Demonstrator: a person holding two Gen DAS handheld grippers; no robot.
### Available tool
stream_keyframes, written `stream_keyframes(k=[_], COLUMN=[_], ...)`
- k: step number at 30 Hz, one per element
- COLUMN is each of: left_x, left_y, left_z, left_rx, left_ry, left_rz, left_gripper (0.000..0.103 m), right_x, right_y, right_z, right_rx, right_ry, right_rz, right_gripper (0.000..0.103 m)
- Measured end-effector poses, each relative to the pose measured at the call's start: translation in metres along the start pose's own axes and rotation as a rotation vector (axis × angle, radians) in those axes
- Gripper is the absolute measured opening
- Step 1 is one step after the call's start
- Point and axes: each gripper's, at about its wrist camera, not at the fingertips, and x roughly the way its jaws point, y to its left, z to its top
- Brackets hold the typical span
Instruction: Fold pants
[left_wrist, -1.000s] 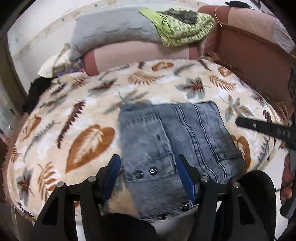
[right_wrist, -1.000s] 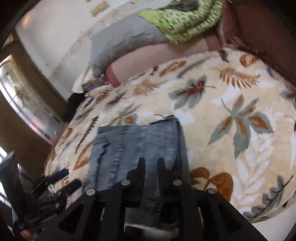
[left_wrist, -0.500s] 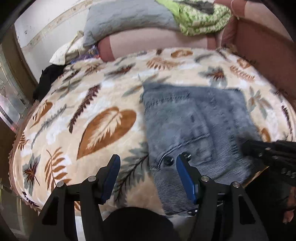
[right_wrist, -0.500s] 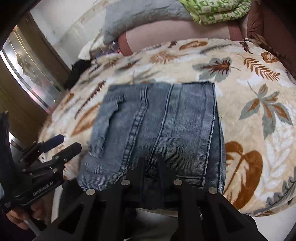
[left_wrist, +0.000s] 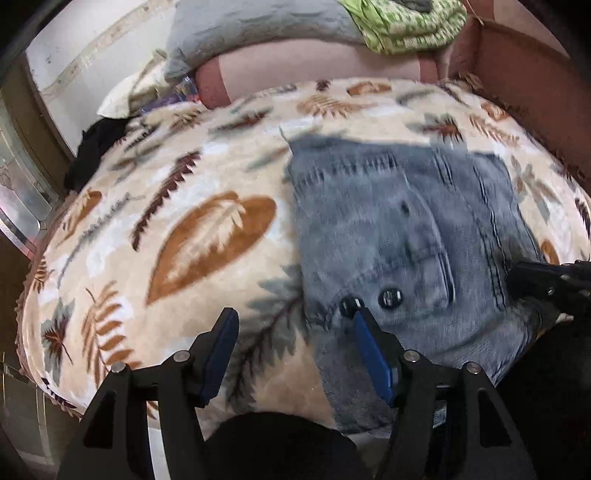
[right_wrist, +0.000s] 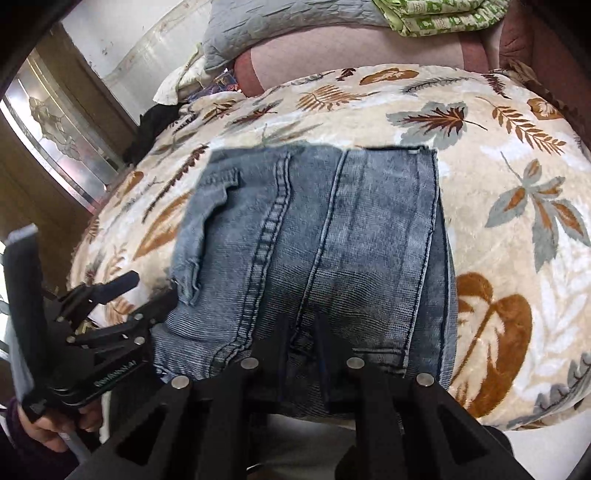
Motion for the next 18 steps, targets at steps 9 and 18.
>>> stream_keyframes(k=[9,18], left_x=[0.018,0.071], left_y=[0.012,-0.005], left_z=[0.058,0.079], left_rx=[-0.02,0.026], left_ry=[-0.018,0.074], left_rz=[0.007,0.025], left_gripper=[0.066,0.067], right_x=[0.01,0.056], right_y=[-0.015,-0.036], right_z=[0.047,0.08], right_rx=[0.023,0.074], right_ry=[-0.07,-0.053], right_rz=[-0.042,-0.051], right_gripper=[0.017,0.028])
